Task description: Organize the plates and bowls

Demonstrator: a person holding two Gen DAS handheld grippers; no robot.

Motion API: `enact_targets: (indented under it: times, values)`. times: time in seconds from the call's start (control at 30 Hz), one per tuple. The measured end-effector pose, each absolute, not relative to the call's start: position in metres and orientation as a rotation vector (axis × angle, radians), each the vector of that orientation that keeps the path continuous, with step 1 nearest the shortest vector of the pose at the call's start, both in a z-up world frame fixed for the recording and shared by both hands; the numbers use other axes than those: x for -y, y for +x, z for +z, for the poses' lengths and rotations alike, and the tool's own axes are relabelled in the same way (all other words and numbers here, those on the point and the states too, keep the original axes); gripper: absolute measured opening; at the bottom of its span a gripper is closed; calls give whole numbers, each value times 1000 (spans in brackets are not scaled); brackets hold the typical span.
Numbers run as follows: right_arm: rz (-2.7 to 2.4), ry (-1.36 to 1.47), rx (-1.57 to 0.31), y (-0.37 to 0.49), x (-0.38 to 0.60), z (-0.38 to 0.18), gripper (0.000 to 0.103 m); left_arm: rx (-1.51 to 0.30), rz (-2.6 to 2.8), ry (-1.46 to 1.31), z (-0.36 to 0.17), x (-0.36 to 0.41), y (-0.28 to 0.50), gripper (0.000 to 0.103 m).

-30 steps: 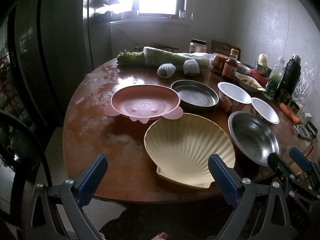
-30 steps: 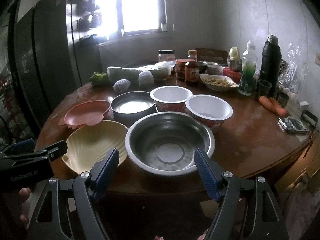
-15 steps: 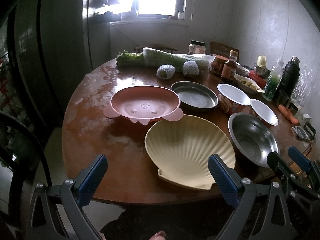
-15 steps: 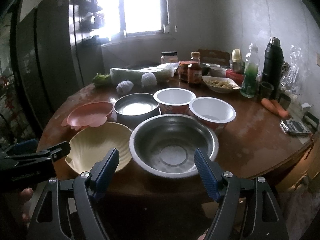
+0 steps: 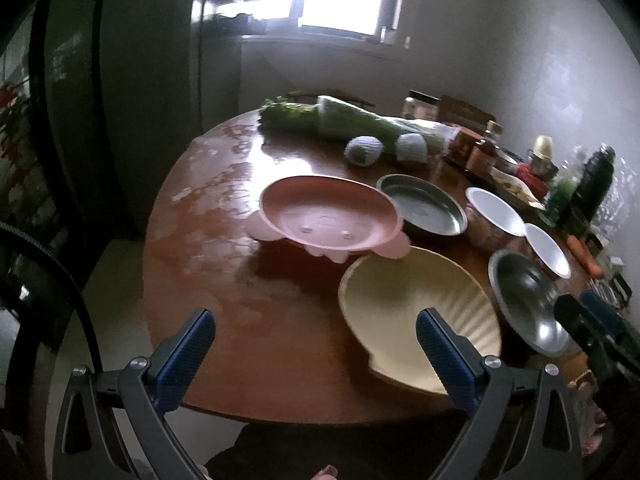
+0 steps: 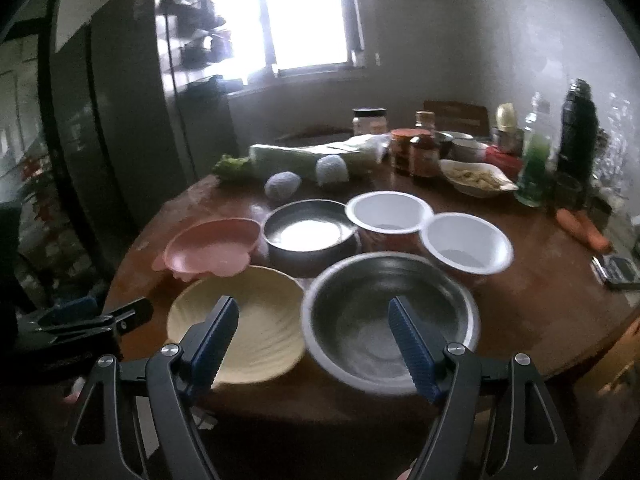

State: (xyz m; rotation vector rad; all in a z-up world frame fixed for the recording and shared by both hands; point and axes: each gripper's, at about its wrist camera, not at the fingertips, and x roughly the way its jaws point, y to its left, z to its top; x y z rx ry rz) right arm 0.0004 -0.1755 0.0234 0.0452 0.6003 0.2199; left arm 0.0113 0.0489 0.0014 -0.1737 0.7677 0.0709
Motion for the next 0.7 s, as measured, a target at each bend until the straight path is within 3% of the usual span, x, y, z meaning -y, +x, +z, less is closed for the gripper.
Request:
enact_targets:
  times: [0.7]
  values:
    - [328, 87, -764, 110, 105, 13, 78, -846, 102, -129, -7, -111, 104, 101]
